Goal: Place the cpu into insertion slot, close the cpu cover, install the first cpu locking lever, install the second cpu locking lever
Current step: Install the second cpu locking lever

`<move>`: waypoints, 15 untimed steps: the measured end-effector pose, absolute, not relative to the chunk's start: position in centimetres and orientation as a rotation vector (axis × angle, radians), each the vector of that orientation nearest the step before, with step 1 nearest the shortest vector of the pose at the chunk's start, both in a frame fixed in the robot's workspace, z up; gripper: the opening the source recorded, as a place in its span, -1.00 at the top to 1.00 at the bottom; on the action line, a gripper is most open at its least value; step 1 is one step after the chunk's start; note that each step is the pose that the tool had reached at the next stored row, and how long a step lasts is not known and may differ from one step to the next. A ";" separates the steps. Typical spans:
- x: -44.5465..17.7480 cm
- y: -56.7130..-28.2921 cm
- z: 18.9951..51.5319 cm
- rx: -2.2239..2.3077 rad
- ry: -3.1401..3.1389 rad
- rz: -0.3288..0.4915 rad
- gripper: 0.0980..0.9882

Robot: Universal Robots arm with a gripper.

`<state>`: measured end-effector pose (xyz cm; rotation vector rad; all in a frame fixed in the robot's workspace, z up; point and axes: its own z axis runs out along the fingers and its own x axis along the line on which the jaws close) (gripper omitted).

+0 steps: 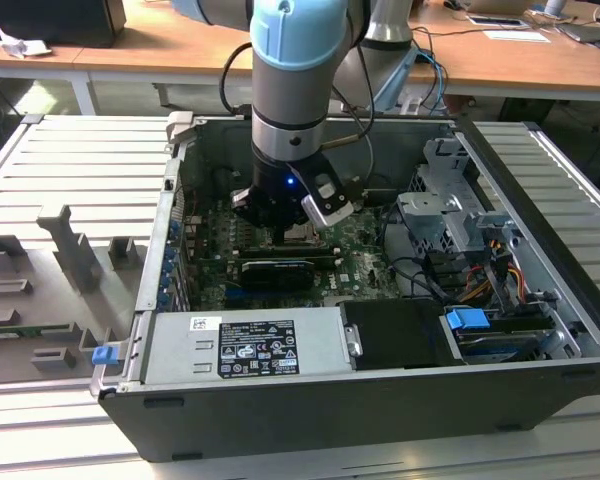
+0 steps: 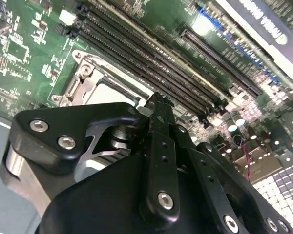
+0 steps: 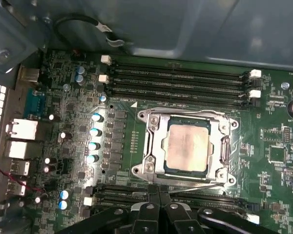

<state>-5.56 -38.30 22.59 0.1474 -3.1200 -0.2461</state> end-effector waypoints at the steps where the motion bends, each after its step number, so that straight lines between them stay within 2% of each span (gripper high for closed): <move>1: -5.7 -38.5 22.6 0.148 -3.118 -0.291 0.98; 5: -5.8 -39.3 22.6 0.148 -3.110 -0.386 0.98; 15: -6.1 -40.2 22.6 0.148 -3.110 -0.391 0.98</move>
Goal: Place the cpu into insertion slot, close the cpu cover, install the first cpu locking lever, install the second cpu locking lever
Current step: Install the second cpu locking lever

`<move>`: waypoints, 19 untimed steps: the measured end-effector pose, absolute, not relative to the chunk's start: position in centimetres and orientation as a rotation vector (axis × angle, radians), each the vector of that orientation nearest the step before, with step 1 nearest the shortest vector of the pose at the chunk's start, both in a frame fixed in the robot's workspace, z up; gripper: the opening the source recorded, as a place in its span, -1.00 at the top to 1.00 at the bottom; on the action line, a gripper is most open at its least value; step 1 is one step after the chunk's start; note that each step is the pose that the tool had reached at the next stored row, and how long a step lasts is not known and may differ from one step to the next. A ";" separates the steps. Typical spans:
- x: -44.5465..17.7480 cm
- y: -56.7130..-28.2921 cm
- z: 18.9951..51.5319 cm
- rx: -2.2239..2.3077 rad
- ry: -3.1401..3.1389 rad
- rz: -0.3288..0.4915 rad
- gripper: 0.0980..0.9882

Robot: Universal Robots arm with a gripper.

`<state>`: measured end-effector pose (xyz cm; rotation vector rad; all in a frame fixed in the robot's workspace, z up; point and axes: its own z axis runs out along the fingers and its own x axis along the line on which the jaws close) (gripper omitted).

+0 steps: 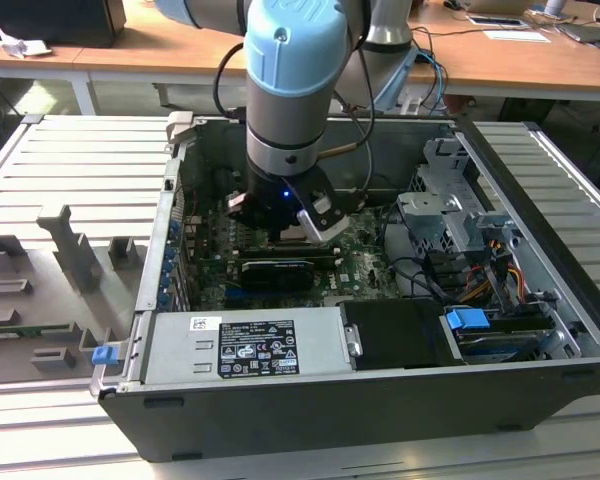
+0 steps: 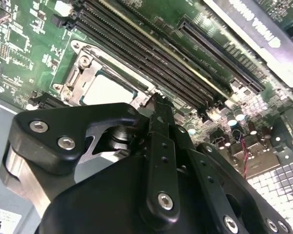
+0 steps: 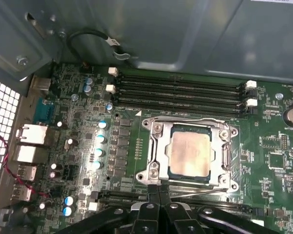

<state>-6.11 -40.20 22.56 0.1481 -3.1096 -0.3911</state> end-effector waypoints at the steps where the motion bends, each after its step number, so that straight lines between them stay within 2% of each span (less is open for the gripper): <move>1: -6.3 -40.3 22.6 0.148 -3.110 -0.392 0.98; 12: -6.8 -40.3 20.5 0.148 -3.109 -0.399 0.98; 19: -6.9 -40.3 19.8 0.149 -3.105 -0.437 0.98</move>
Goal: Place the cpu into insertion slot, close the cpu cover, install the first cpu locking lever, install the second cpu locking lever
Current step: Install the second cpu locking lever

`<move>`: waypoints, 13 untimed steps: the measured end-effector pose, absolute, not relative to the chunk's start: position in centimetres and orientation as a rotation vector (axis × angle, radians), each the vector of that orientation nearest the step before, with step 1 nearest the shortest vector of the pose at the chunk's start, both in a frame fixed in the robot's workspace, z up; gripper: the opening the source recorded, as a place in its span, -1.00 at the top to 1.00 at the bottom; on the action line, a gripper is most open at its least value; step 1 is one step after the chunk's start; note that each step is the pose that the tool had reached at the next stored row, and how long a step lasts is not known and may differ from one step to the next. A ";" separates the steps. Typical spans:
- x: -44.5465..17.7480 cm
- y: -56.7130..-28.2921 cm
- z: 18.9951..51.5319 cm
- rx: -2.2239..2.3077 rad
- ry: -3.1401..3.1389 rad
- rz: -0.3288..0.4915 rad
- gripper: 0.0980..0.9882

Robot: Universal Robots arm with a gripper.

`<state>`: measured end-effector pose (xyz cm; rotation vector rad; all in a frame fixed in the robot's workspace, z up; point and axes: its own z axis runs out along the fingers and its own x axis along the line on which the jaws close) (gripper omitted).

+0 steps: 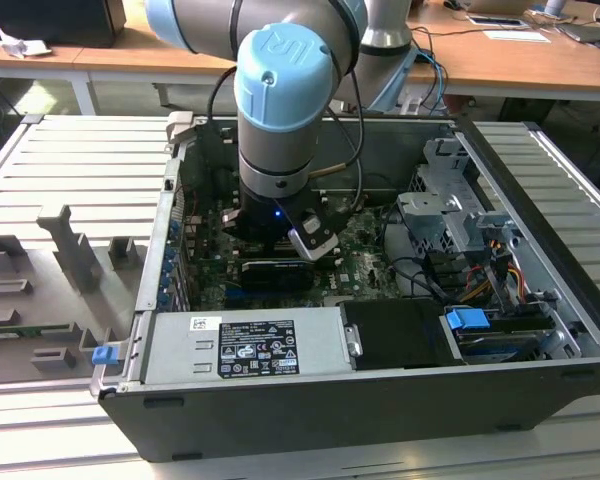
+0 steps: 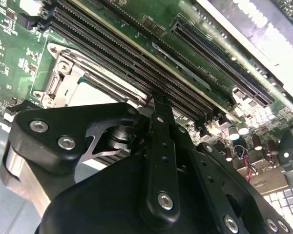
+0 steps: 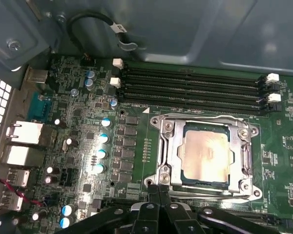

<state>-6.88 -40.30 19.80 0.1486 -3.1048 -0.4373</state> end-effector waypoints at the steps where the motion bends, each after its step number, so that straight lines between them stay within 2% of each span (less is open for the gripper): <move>1: -7.0 -40.3 19.8 0.148 -3.104 -0.447 0.98; 6: -7.0 -40.3 19.5 0.149 -3.099 -0.488 0.98; 13: -7.4 -40.3 19.7 0.149 -3.098 -0.497 0.98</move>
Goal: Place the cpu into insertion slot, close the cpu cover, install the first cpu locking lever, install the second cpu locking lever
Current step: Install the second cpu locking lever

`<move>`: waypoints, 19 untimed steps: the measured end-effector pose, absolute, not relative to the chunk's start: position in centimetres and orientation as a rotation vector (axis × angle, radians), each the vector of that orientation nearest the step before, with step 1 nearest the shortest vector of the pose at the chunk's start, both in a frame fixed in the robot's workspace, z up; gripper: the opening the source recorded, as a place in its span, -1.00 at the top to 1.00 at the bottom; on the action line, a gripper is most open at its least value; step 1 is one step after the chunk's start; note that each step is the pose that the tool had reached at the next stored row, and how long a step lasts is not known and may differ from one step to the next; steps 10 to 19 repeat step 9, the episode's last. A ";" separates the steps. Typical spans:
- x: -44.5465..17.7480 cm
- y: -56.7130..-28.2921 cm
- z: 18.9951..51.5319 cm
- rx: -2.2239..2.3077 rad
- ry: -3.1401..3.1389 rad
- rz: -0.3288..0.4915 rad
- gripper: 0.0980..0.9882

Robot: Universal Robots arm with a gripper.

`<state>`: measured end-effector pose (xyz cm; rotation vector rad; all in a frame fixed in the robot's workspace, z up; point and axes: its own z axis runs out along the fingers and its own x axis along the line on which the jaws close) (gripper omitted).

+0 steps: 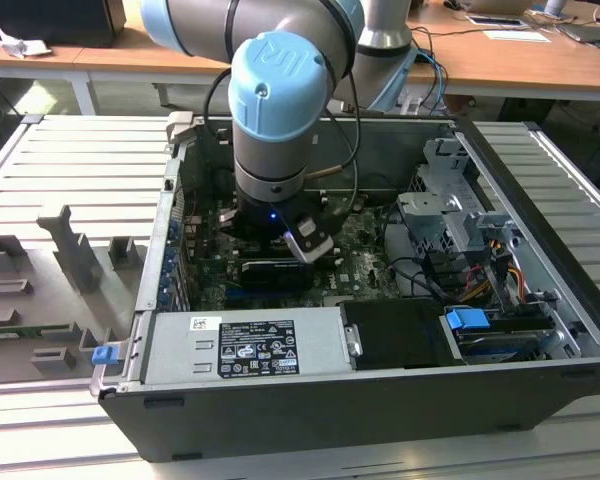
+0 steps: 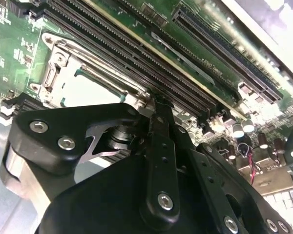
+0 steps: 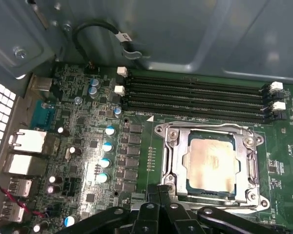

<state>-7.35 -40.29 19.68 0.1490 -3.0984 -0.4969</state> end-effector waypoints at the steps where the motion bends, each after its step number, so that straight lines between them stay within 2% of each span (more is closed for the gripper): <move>1: -7.4 -40.3 19.9 0.149 -3.098 -0.496 0.98; 9: -7.4 -40.3 22.0 0.149 -3.099 -0.494 0.98; 19: -7.4 -40.3 22.0 0.149 -3.099 -0.494 0.98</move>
